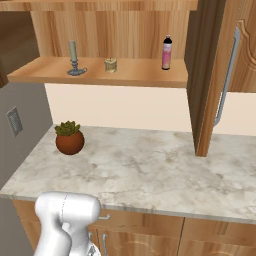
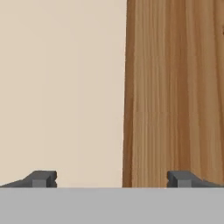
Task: Pick the candle and candle from the dining table and place them in the open cabinet. Close the cabinet after placing the objects.
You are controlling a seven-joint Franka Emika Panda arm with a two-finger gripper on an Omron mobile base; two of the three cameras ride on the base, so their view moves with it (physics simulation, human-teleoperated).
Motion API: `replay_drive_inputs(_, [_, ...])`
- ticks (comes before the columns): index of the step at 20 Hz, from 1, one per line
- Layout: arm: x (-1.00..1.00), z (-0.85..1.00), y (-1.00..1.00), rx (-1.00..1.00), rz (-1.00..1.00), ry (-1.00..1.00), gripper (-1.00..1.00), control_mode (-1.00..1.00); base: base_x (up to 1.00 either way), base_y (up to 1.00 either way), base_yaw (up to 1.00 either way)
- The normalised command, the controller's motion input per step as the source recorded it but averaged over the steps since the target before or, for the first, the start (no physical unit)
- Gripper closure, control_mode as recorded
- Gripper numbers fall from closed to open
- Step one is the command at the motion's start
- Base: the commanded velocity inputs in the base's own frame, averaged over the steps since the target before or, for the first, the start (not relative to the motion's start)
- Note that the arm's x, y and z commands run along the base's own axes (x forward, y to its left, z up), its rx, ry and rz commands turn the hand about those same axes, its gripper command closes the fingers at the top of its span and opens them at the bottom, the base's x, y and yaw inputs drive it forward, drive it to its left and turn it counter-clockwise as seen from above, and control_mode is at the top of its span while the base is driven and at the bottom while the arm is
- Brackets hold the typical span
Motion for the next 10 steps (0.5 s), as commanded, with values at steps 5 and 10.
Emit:
replay_drive_inputs(5, [0.39,-0.09,0.32,0.03,0.12,0.0,-1.0,-1.0,0.0,0.0,0.0])
replay_drive_inputs(10, [0.25,-0.1,0.4,0.0,0.13,-0.04,-1.0,-1.0,0.0,0.0,0.0])
